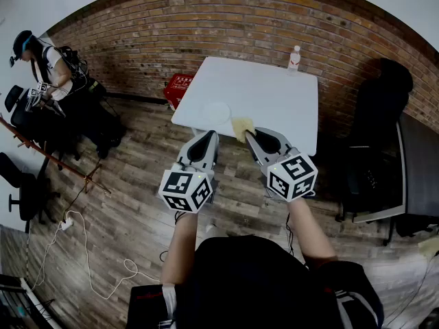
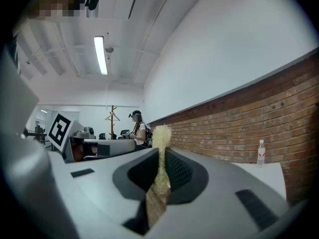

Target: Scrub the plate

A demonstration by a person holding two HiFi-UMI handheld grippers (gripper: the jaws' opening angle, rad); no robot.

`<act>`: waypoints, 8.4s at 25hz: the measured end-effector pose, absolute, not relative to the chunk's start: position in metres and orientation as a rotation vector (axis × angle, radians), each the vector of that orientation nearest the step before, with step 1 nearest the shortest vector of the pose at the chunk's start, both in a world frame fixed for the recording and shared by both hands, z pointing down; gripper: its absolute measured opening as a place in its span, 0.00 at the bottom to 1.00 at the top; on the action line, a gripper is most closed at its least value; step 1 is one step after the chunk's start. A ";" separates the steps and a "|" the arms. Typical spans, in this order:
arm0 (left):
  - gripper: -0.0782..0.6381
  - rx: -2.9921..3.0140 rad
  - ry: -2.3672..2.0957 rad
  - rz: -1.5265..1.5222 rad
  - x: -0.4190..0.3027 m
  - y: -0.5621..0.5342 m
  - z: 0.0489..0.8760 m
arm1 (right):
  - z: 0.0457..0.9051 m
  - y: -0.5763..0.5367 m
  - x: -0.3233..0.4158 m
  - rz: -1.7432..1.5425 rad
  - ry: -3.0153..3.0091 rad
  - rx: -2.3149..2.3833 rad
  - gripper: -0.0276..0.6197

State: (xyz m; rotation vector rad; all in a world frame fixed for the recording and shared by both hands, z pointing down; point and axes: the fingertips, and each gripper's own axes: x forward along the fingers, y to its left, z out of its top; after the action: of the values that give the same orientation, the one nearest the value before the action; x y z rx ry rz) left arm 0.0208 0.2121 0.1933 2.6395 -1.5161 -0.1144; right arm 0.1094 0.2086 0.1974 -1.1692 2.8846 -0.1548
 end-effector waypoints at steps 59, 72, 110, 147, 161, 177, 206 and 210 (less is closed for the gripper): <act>0.13 2.635 -1.366 -0.118 -0.063 -0.025 0.213 | 0.217 -0.021 0.028 -0.325 2.863 -1.270 0.11; 0.13 2.599 -1.258 -0.083 -0.103 -0.083 0.249 | 0.246 -0.073 -0.008 -0.390 2.851 -1.368 0.11; 0.14 2.438 -1.025 0.252 -0.068 -0.137 0.428 | 0.379 -0.161 0.010 -0.839 2.938 -1.410 0.11; 0.33 2.574 -0.788 0.735 -0.048 -0.137 0.541 | 0.478 -0.163 0.000 -1.147 2.930 -1.355 0.11; 0.61 2.650 -0.604 0.949 -0.039 -0.114 0.574 | 0.504 -0.146 0.012 -1.248 2.923 -1.384 0.11; 0.63 2.617 -0.591 1.029 -0.038 -0.108 0.595 | 0.522 -0.128 0.017 -1.317 2.951 -1.357 0.11; 0.63 2.613 -0.591 1.033 -0.037 -0.105 0.595 | 0.532 -0.157 -0.010 -1.259 3.152 -1.280 0.11; 0.63 2.613 -0.592 1.032 -0.038 -0.105 0.595 | 0.540 -0.165 -0.018 -1.266 3.201 -1.275 0.11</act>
State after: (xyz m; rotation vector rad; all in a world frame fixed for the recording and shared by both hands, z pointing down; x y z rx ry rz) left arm -0.0385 -0.1052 0.5948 2.6128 -0.5918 1.0323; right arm -0.0178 -0.1649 0.5395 -1.2751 3.2014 -1.2660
